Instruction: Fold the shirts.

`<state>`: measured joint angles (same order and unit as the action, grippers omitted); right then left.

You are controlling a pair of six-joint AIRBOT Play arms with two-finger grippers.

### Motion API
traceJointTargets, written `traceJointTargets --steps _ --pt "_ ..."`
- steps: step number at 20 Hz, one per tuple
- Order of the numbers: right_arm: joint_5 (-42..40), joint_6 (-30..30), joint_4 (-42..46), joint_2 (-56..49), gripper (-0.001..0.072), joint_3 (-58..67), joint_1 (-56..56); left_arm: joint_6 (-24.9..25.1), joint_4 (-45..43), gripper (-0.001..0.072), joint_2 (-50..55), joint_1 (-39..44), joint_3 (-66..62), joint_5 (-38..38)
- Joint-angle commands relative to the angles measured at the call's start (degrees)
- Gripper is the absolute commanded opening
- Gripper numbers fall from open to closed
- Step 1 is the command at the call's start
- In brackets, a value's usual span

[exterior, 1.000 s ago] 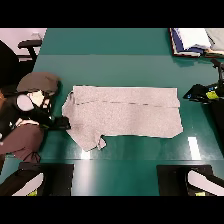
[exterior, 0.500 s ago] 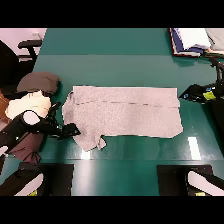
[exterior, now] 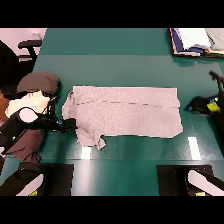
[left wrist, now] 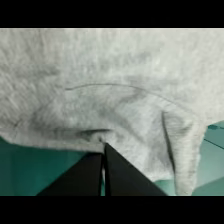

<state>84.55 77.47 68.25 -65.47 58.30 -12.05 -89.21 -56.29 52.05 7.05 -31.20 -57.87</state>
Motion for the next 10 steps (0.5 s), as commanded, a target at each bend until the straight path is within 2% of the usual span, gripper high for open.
traceJointTargets --steps 1,4,7,8,10 --pt "1.51 0.04 2.69 1.95 0.0448 -11.91 -9.09 0.35 -0.44 0.0025 -2.25 0.04 -2.01 -1.31" --pt "-2.25 -1.73 -2.78 0.61 0.0447 -21.92 -13.00 0.70 -0.28 0.0024 -2.34 0.04 -2.01 -1.20" --pt "-8.07 -3.48 -9.94 -1.90 0.0445 -25.57 -9.16 0.72 -0.31 0.0024 -2.34 0.04 -2.01 -1.29" --pt "-10.16 -3.48 -10.32 -2.67 0.0410 -25.35 -6.91 0.72 -0.31 0.0025 -2.34 0.04 -2.01 -1.31" --pt "-12.96 -3.48 -10.05 -3.02 0.0234 -23.96 -2.93 0.74 -0.35 0.0024 -2.34 0.04 -2.01 -2.23"
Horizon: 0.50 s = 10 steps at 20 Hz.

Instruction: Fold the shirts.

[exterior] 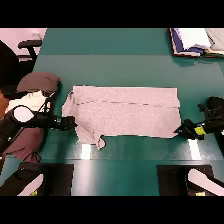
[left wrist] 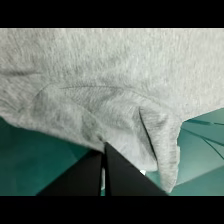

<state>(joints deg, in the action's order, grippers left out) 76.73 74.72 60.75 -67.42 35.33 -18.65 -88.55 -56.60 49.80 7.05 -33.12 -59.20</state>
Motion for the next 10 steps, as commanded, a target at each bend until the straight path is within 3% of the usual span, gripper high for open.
traceJointTargets --steps 1,2,3,6,10 --pt "-4.92 -0.72 -2.29 -1.05 0.0139 0.15 5.16 0.48 -0.22 0.0024 -0.11 0.04 -0.11 -2.29" --pt "-3.87 -0.72 -1.55 -0.66 0.0044 1.29 6.29 0.55 -0.94 0.0023 -0.11 0.04 -0.31 -4.61" --pt "-2.56 -0.66 0.09 0.48 0.0013 2.03 7.06 0.57 -3.04 0.0023 -0.28 0.04 -0.70 -7.56" --pt "3.63 1.07 6.99 8.26 0.0013 2.56 7.15 0.46 -8.87 0.0023 -5.29 0.04 -1.11 -14.93" --pt "10.01 1.97 12.66 19.89 0.0012 2.62 4.57 -0.63 -9.44 0.0023 -9.99 0.04 -6.84 -20.65"
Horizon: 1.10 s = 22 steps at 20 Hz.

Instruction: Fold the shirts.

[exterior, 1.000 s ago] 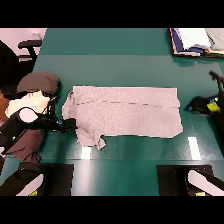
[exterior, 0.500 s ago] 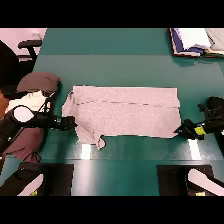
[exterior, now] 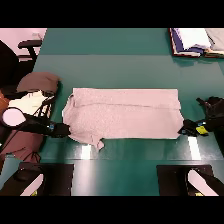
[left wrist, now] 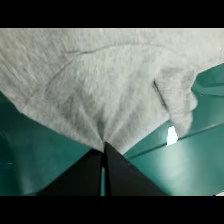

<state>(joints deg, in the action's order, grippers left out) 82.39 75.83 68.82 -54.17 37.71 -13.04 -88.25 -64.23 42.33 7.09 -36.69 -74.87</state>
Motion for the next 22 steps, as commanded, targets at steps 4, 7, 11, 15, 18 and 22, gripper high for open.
traceJointTargets --steps 4,7,11,15,18,22 --pt "3.72 2.32 4.33 5.07 0.0011 6.84 0.85 1.57 -1.84 0.0023 1.27 0.00 -9.70 -0.17" --pt "1.46 2.40 4.37 -3.37 0.0011 15.02 6.08 3.48 -2.78 0.0024 8.24 0.00 -12.94 7.08" --pt "-1.38 4.35 4.31 -17.49 0.0012 27.36 10.71 7.30 -3.23 0.0025 20.44 0.00 -19.76 14.23" --pt "-1.22 5.33 4.17 -29.05 0.0013 37.13 11.89 8.31 -3.23 0.0025 29.77 0.00 -23.98 22.14" --pt "-0.79 5.38 3.45 -34.84 0.0014 41.94 11.63 8.11 -3.08 0.0025 32.65 0.00 -24.50 26.67" --pt "0.13 1.44 -6.84 -38.29 0.0385 46.18 7.54 8.11 -2.99 0.0498 32.65 0.00 -27.19 25.31"
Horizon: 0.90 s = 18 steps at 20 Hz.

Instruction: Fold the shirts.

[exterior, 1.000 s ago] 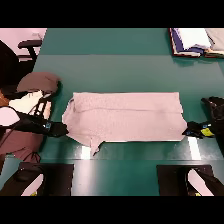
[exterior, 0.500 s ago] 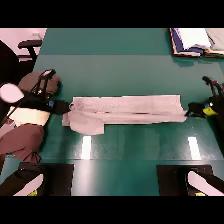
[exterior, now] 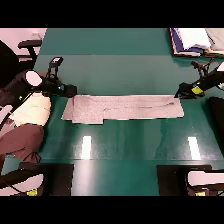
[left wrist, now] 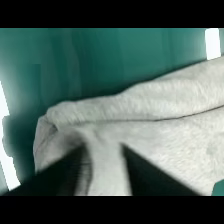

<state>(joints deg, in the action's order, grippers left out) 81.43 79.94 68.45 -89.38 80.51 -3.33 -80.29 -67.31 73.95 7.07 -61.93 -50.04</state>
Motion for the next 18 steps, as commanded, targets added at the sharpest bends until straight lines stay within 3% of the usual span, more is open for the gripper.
traceJointTargets --steps 1,3,4,6,7,10,11,14,16,18 --pt "1.79 -3.85 -7.48 -2.71 0.0386 3.28 -3.87 0.20 0.02 0.0517 1.01 0.02 -3.30 -1.73" --pt "4.50 -5.07 -7.23 -2.29 0.0430 2.62 -7.32 0.17 0.20 0.0519 0.79 0.02 -5.73 -5.33" --pt "5.18 -5.07 -7.39 -2.12 0.0568 1.42 -9.40 0.17 1.14 0.0473 0.61 0.02 -6.14 -5.86" --pt "5.33 -5.46 -7.43 -2.19 0.0583 -2.38 -13.53 0.24 3.80 0.0056 0.70 0.04 -6.12 -6.45" --pt "4.37 -6.62 -7.43 -2.29 0.0581 -4.92 -15.37 0.17 5.29 0.0025 0.81 0.07 -6.10 -6.12" --pt "2.91 -8.68 -7.54 -4.79 0.0563 -10.16 -18.01 0.20 9.73 0.0025 0.87 1.42 -5.99 -4.33" --pt "2.71 -9.77 -8.11 -5.92 0.0503 -11.21 -18.01 0.17 9.62 0.0024 0.94 2.49 -5.97 -3.39" --pt "-0.63 -13.40 -15.56 -7.91 0.0493 -13.16 -15.41 -2.51 9.81 0.0024 2.51 7.10 -6.03 1.27" --pt "-4.26 -13.64 -16.37 -7.80 0.0349 -13.07 -12.83 -2.86 11.23 0.0024 4.81 10.40 -6.05 3.10" --pt "-6.34 -13.86 -16.39 -6.40 0.0083 -13.00 -11.17 -2.84 13.88 0.0024 7.98 13.40 -6.05 4.83"
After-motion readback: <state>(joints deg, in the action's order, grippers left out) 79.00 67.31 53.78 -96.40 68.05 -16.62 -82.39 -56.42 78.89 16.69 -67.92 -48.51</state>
